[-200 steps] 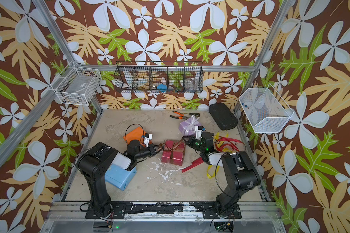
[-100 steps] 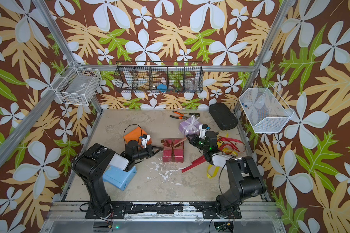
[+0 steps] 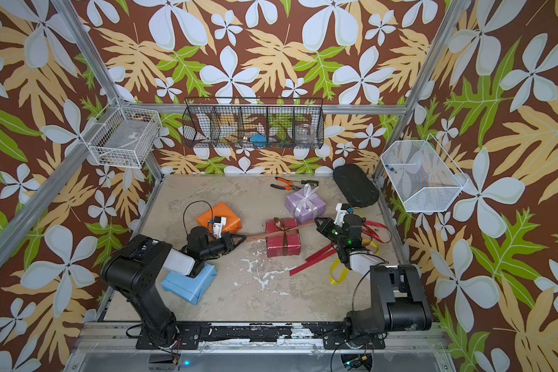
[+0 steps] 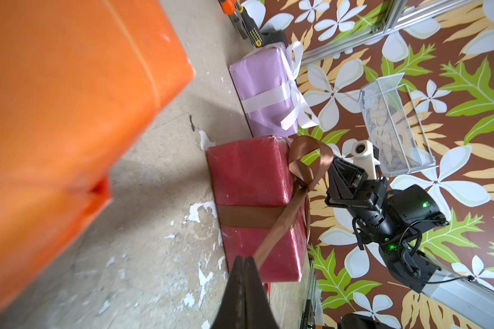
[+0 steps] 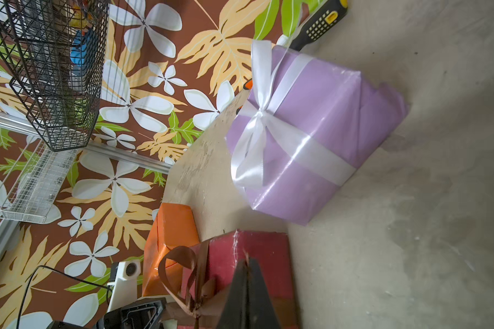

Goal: Untie the ribbon bows on the gift boxes
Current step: Untie the ribbon from the gift box.

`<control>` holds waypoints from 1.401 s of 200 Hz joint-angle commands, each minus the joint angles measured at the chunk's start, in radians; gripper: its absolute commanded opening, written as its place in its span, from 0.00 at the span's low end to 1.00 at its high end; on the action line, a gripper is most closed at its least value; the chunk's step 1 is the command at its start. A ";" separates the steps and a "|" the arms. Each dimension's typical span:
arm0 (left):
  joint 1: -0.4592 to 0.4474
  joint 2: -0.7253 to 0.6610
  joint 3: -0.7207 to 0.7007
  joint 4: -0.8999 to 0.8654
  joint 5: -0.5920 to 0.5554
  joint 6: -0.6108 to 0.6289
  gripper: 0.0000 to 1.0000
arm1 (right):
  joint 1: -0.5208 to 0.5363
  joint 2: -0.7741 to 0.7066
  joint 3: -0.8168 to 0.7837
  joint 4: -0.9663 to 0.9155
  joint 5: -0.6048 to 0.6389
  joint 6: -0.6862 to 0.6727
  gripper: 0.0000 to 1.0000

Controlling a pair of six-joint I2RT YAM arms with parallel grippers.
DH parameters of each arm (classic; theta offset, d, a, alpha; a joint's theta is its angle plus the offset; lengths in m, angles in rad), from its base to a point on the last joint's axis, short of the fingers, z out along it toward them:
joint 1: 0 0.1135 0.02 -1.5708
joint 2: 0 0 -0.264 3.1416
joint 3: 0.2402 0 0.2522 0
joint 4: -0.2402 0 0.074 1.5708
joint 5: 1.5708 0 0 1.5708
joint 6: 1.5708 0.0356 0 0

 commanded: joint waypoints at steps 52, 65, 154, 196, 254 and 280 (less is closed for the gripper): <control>0.136 -0.166 -0.102 -0.005 -0.004 0.004 0.00 | -0.065 -0.087 -0.029 -0.035 0.004 -0.021 0.00; 0.152 -0.200 -0.102 -0.035 -0.015 0.015 0.00 | -0.080 -0.098 -0.036 -0.039 0.006 -0.018 0.00; 0.232 -0.271 -0.109 -0.074 -0.075 -0.011 0.00 | -0.262 -0.171 -0.030 -0.084 -0.024 -0.005 0.00; 0.277 -0.285 -0.119 -0.063 -0.073 -0.021 0.00 | -0.377 -0.181 -0.035 -0.087 -0.043 0.023 0.00; 0.297 -0.316 -0.131 -0.067 -0.082 -0.021 0.00 | -0.406 -0.157 -0.045 -0.083 -0.078 0.019 0.00; 0.295 -0.333 -0.129 -0.072 -0.054 -0.012 0.21 | -0.404 -0.146 -0.047 -0.073 -0.120 -0.004 0.00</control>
